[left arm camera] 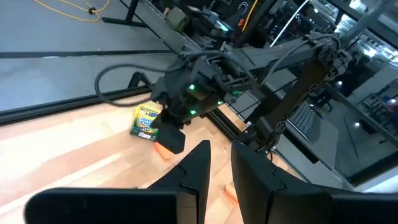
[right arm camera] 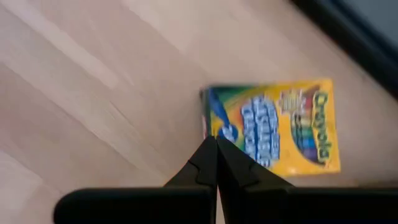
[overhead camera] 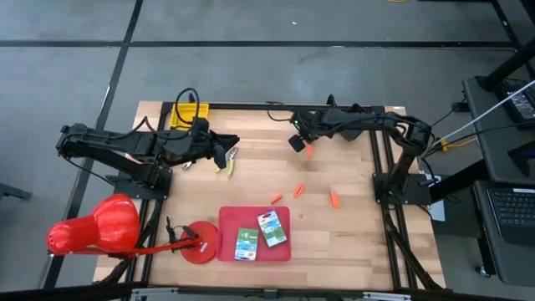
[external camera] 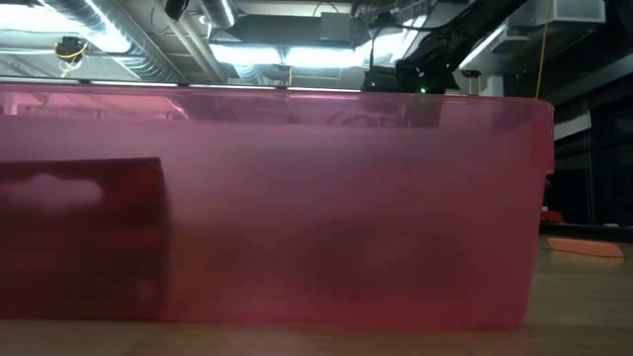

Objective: Pick & Place School Supplies
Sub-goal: Put the yellow crayon box into the pink bin

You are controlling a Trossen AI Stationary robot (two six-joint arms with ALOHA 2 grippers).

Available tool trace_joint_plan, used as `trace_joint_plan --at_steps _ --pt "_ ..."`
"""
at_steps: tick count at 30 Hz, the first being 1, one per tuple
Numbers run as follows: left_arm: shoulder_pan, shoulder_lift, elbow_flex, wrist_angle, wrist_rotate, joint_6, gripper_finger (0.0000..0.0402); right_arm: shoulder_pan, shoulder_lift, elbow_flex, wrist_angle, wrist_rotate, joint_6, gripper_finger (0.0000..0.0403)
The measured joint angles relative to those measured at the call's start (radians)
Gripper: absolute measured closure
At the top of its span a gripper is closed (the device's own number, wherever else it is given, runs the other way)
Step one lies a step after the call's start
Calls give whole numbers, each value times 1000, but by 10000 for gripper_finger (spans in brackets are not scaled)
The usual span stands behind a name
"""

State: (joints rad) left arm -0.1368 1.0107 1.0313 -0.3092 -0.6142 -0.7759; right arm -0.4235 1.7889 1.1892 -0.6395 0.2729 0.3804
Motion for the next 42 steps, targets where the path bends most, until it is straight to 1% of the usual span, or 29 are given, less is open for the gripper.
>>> trace_joint_plan --at_steps 9,14,17,25,34,42 --pt "0 0 0 0 -3 0 343 -15 6 26 -6 -4 -29 403" --pt "0 0 0 5 -3 0 343 -21 66 27 -7 -52 -29 403" --pt "0 0 0 8 -3 0 343 -18 98 26 -17 -34 -34 403" --pt "-6 0 0 14 -3 0 348 -18 99 26 -10 -30 -51 403" --pt "-6 0 0 14 -3 0 351 4 102 26 19 -63 -32 403" --pt "-6 0 0 14 -3 0 357 29 94 27 2 13 -29 403"
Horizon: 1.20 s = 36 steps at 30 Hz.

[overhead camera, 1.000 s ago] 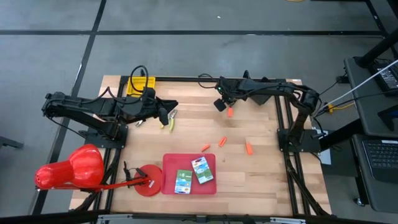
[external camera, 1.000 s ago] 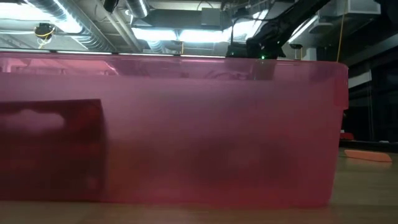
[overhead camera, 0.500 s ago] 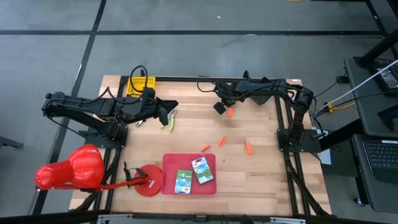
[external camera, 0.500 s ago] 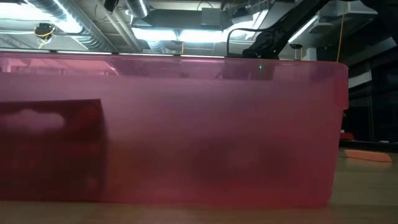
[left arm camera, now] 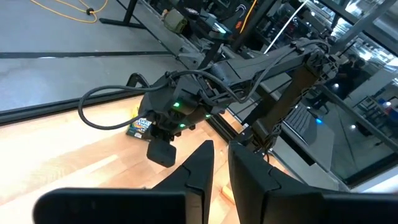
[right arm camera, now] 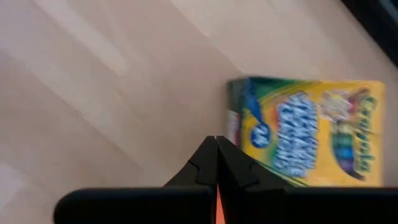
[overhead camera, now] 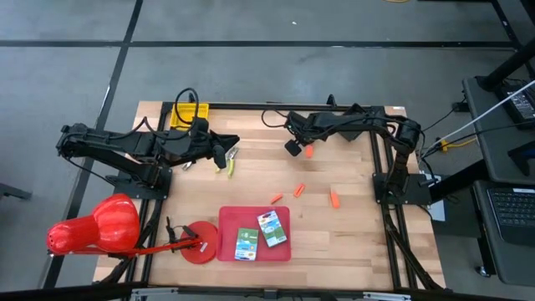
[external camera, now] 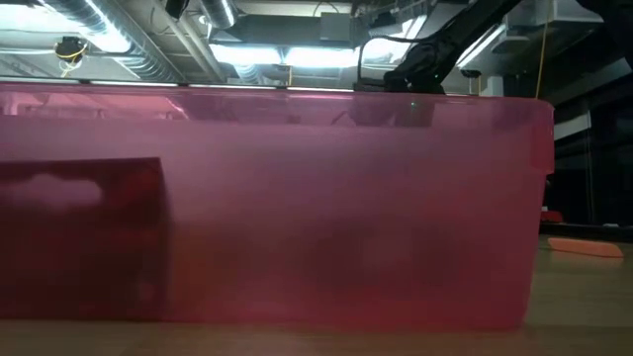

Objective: Pick & Place School Supplies
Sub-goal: Put the yellow crayon box into the pink bin

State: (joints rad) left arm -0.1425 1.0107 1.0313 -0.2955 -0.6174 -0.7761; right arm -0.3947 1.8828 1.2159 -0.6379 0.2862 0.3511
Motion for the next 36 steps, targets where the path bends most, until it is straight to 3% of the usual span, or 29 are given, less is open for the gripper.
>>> trace_joint_plan --at_steps 16,36 --pt "-29 11 0 -1 -28 -7 358 -11 -9 0 -2 115 7 403" --pt "-38 13 1 0 -18 -7 366 -35 47 1 -2 5 4 403"
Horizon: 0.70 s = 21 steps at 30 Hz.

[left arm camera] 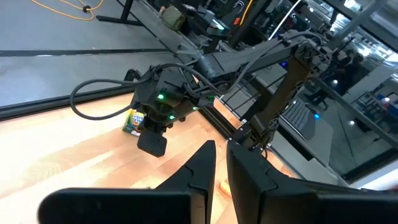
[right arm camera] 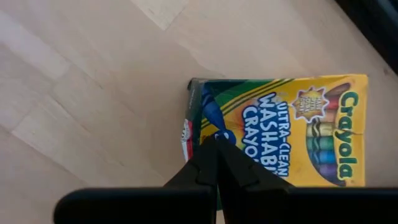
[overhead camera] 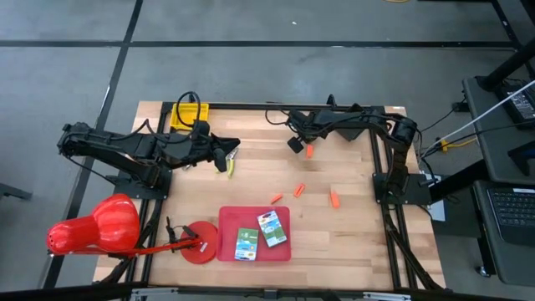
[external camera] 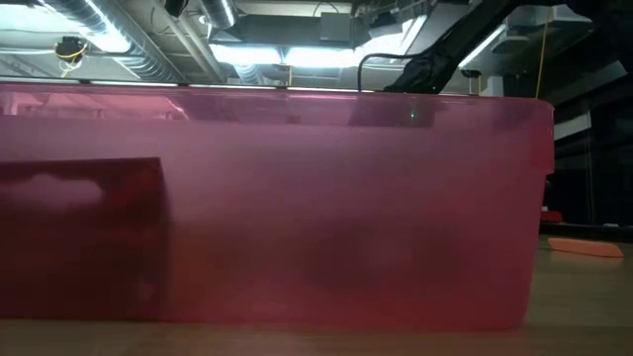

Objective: Pick & Place School Supplies
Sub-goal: Put the yellow crayon box into the pink bin

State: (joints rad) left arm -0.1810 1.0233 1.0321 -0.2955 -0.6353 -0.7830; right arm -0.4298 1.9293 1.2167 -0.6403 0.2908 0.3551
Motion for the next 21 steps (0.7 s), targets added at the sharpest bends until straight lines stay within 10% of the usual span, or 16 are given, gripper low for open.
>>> trace_joint_plan --at_steps 21 --pt "-7 0 0 0 0 19 368 236 3 -1 76 -45 187 403"
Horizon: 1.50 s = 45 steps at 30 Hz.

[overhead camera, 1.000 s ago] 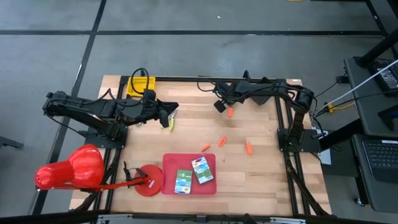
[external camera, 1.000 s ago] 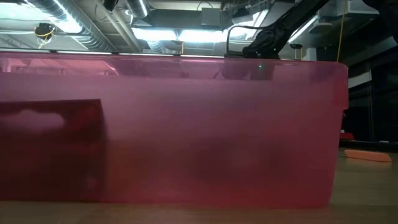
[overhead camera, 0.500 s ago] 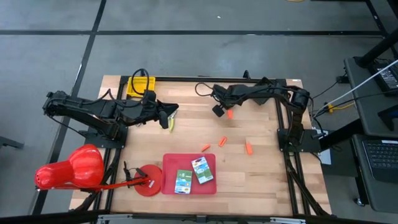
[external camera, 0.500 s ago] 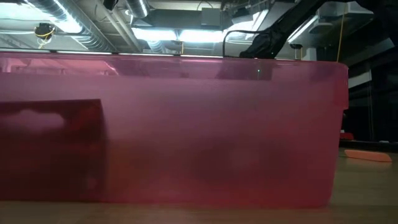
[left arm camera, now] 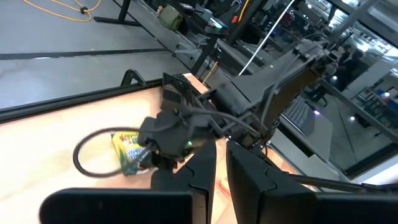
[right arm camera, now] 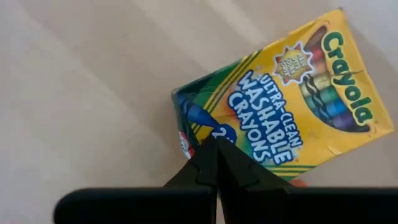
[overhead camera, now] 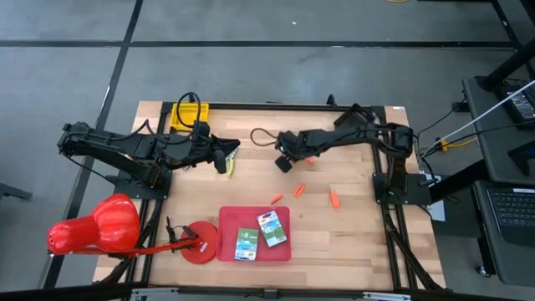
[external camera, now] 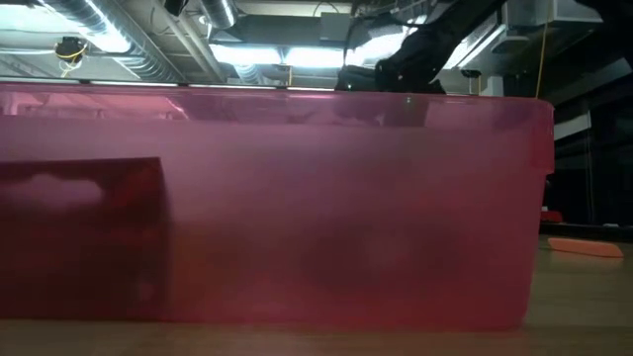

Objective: Pick & Place School Supplies
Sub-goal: Put the yellow crayon box into the pink bin

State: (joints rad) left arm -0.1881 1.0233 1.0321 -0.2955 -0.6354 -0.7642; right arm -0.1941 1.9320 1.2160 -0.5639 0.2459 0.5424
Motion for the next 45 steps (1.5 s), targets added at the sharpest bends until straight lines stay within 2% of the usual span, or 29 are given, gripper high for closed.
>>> trace_joint_plan --at_steps 14,24,30,39,45 --pt "-76 1 0 9 -64 8 368 222 0 0 -6 4 186 403" --pt "-80 43 0 8 -69 8 368 357 0 0 -75 35 288 403" --pt "-80 76 0 11 -57 1 368 359 -23 -3 -106 46 312 403" --pt "-77 88 -1 -19 -74 -4 368 300 -180 -3 -120 128 419 403" --pt "-49 94 -1 -201 -18 -128 368 255 -191 -3 -173 24 476 403"
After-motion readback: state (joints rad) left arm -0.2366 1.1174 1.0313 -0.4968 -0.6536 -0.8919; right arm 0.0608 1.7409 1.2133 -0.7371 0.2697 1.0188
